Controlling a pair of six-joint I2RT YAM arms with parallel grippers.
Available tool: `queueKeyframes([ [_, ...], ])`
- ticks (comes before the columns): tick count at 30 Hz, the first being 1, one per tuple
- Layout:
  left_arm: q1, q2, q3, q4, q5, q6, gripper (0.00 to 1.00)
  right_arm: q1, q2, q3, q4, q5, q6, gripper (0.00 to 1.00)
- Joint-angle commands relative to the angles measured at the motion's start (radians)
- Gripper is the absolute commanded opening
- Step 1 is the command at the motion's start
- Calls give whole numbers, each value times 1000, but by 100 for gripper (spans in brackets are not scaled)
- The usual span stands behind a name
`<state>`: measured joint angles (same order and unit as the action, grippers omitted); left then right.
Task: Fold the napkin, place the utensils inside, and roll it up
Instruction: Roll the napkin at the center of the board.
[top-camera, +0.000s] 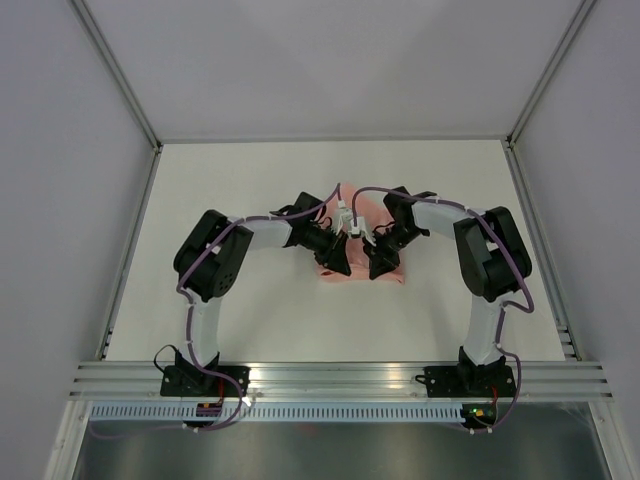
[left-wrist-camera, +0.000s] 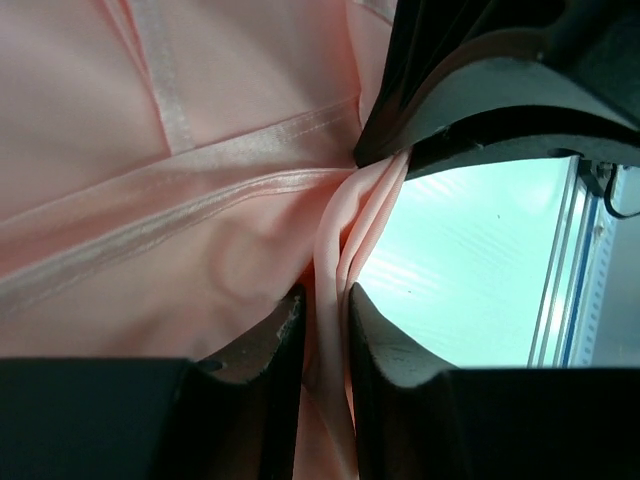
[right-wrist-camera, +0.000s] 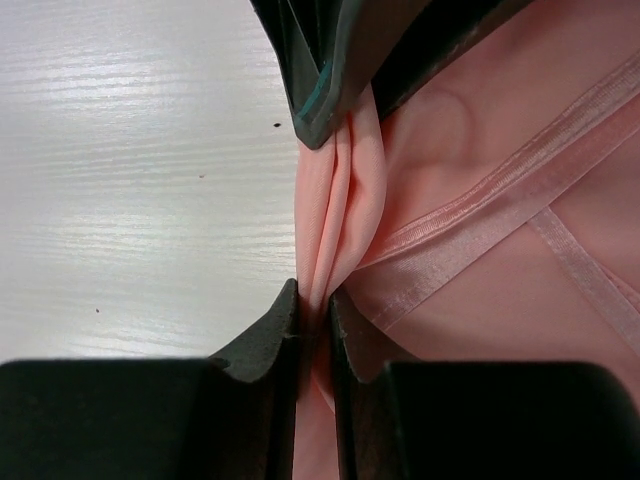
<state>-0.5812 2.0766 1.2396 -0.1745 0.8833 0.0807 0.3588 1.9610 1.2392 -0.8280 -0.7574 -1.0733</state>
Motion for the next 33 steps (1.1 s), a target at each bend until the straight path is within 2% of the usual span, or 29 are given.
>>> queueKeyframes([
  [1, 6, -93, -67, 168, -75, -31, 29, -23, 73, 14, -82, 40, 6, 0],
  [6, 37, -182, -135, 335, -119, -105, 35, -24, 130, 61, -134, 35, -11, 1],
  [11, 53, -262, -178, 406, -156, -124, 36, -34, 168, 94, -158, 32, -10, 0],
  [15, 63, -337, -235, 493, -237, -128, 35, -41, 229, 155, -221, 21, -19, 1],
  [18, 63, -415, -327, 621, -343, -139, 35, -49, 268, 196, -256, 13, -22, 0],
  [22, 54, -526, -507, 896, -467, -156, 37, -64, 317, 247, -310, -3, -27, 0],
  [25, 2, -581, -548, 908, -567, -63, 41, -72, 348, 279, -341, -8, -28, 0],
  [26, -52, -592, -549, 876, -637, 36, 45, -75, 360, 292, -350, -10, -28, 0],
  [33, -258, -601, -594, 888, -879, 410, 57, -84, 392, 313, -356, -8, -17, 0],
])
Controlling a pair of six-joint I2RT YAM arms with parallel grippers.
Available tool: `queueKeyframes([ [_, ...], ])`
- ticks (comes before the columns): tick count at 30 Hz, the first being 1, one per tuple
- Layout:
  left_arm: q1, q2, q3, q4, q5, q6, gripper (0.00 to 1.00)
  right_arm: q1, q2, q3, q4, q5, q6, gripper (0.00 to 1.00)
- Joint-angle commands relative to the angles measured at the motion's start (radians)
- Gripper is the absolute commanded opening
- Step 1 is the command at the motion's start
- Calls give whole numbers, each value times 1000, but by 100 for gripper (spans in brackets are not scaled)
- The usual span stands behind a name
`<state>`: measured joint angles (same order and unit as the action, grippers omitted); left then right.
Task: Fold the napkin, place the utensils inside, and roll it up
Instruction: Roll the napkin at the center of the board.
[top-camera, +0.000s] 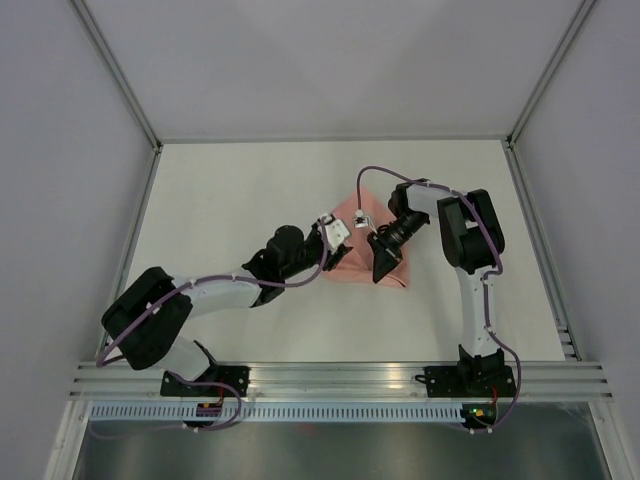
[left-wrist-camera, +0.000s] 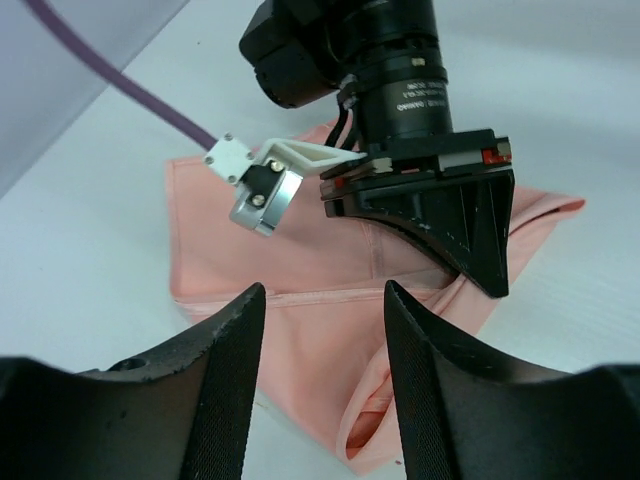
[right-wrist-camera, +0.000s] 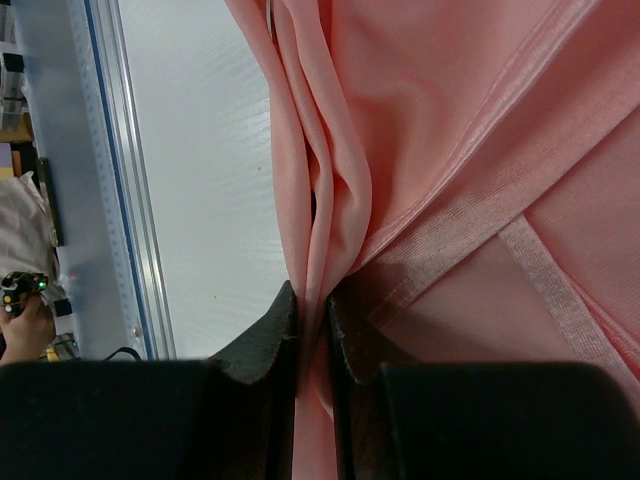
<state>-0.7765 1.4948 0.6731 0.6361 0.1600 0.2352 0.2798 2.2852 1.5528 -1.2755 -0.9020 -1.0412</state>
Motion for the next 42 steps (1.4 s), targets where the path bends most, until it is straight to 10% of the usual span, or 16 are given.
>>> queueKeyframes([
  [1, -82, -4, -30, 79, -184, 295, 57, -5, 71, 3, 90, 137, -46, 1],
  [8, -249, 120, -75, 160, -295, 636, 65, -13, 97, 26, 71, 129, -46, 0],
  [20, -288, 257, -26, 111, -208, 687, 75, -25, 114, 24, 71, 141, -43, 0],
  [34, -270, 347, 80, -45, -120, 702, 67, -37, 123, 36, 68, 141, -37, 1],
  [42, -256, 366, 140, -205, -74, 693, 46, -40, 131, 47, 59, 137, -39, 0],
])
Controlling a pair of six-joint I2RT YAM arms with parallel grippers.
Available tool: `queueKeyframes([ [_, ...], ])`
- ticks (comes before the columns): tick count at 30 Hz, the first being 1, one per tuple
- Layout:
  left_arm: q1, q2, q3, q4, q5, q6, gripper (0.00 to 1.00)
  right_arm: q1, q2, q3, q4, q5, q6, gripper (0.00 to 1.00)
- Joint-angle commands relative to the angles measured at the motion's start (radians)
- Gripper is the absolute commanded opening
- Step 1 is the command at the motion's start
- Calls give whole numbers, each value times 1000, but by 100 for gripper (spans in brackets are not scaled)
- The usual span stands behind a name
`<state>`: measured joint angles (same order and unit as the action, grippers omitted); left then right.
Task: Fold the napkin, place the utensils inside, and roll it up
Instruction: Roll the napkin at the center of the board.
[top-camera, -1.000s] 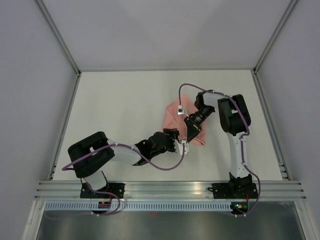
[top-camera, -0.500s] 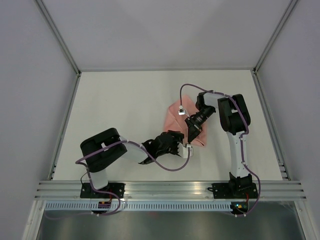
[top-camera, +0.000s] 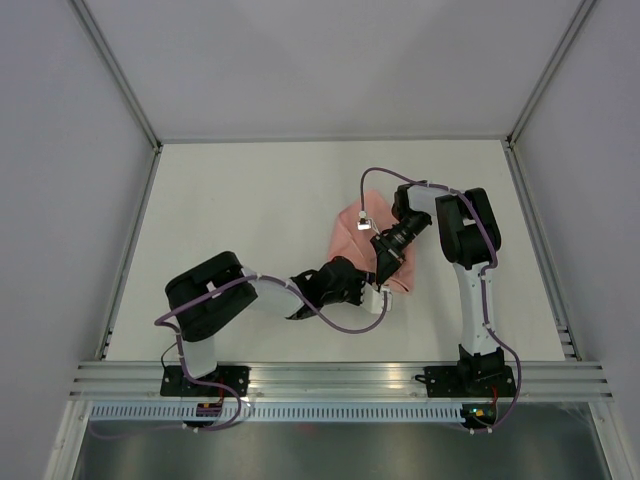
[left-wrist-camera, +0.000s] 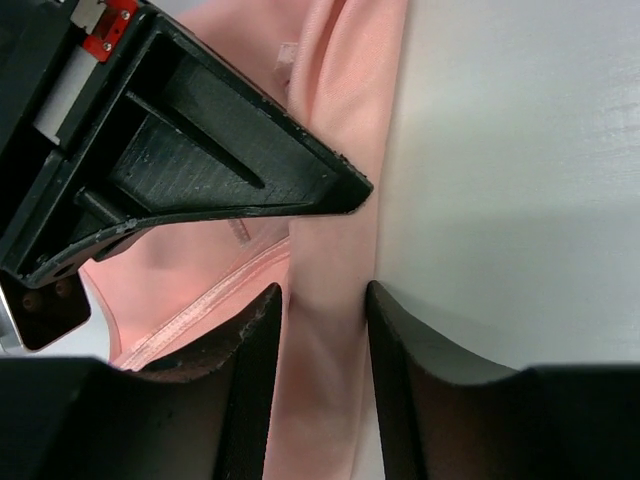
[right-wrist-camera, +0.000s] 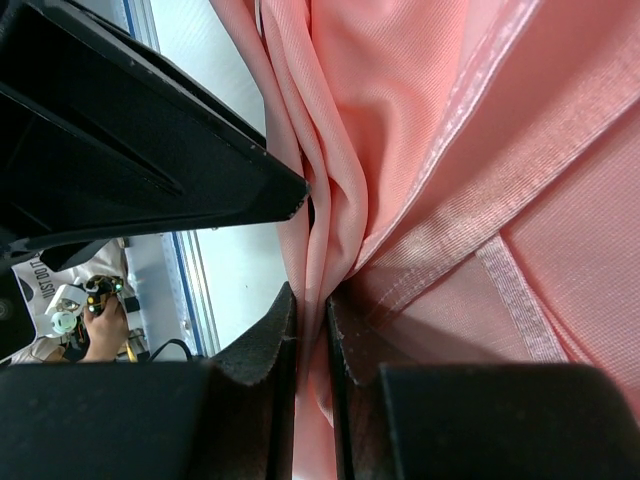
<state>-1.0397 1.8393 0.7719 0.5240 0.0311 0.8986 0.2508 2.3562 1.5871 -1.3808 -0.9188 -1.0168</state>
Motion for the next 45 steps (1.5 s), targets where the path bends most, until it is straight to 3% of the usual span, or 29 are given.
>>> queueKeyframes([
  [1, 9, 21, 61, -116, 59, 25, 44, -12, 61, 14, 163, 152, -65, 0],
  [6, 13, 37, 105, -209, 84, 3, 37, -12, 61, 16, 158, 150, -68, 0],
  [9, 13, 40, 122, -246, 85, -6, 23, -13, 63, 16, 155, 150, -71, 1],
  [18, 15, 51, 194, -413, 121, -52, 2, -15, 60, 13, 154, 147, -75, 0],
  [25, 23, 63, 257, -510, 190, -138, 2, -16, 43, 4, 169, 146, -69, 0],
  [33, 27, 86, 306, -598, 285, -237, 2, -21, 5, -1, 175, 133, -54, 10],
  [41, 52, 101, 337, -657, 374, -299, 2, -25, -67, -15, 180, 120, -31, 36],
  [45, 75, 104, 346, -667, 421, -329, 2, -34, -110, -24, 196, 110, -3, 43],
])
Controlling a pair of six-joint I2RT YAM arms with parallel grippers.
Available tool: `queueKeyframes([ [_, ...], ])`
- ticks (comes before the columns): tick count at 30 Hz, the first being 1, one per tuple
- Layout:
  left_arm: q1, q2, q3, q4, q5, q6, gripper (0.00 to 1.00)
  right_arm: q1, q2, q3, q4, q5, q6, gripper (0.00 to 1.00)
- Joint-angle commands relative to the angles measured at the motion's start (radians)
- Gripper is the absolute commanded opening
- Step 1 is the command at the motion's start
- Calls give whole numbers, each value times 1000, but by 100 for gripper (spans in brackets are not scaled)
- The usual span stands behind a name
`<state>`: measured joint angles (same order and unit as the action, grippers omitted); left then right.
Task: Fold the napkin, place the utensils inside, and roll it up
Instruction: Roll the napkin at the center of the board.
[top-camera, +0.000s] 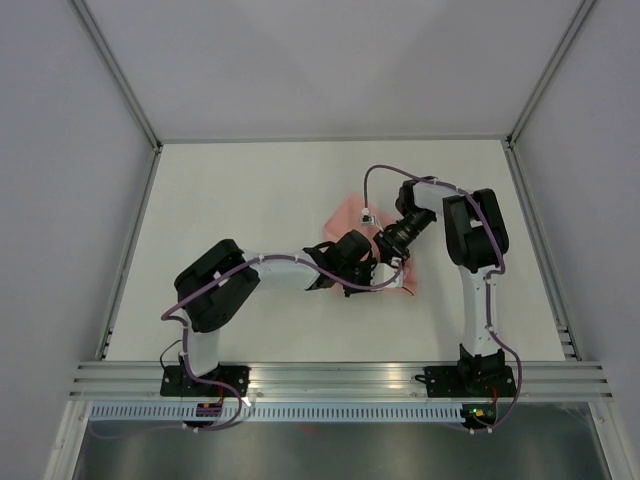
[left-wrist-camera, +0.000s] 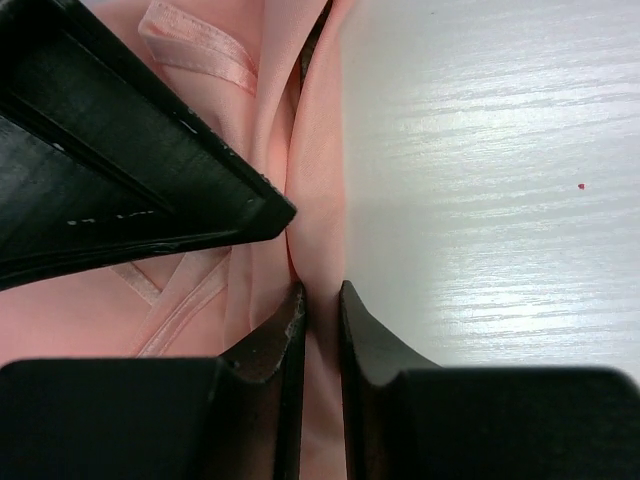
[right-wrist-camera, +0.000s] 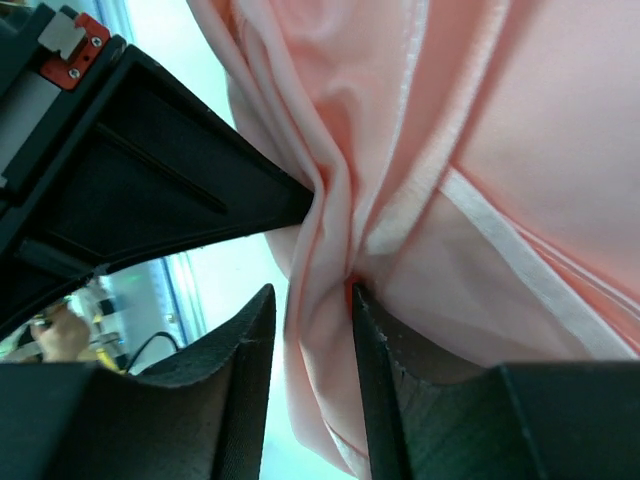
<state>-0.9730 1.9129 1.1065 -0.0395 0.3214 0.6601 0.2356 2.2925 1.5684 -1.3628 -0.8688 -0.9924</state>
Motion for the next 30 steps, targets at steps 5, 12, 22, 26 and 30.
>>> queueKeyframes([
  [5, 45, 41, 19, -117, 194, -131, 2, -35, -93, -11, 211, 42, 24, 46],
  [12, 114, 38, 26, -115, 298, -200, 2, -67, -162, -44, 264, 11, 60, 47],
  [22, 244, 80, 58, -117, 559, -361, 2, -122, -422, -241, 485, -4, 92, 47],
  [26, 266, 106, 72, -114, 625, -392, 2, -124, -585, -391, 606, -12, 43, 50],
  [30, 267, 113, 79, -111, 645, -404, 2, -87, -705, -508, 678, 20, -17, 56],
])
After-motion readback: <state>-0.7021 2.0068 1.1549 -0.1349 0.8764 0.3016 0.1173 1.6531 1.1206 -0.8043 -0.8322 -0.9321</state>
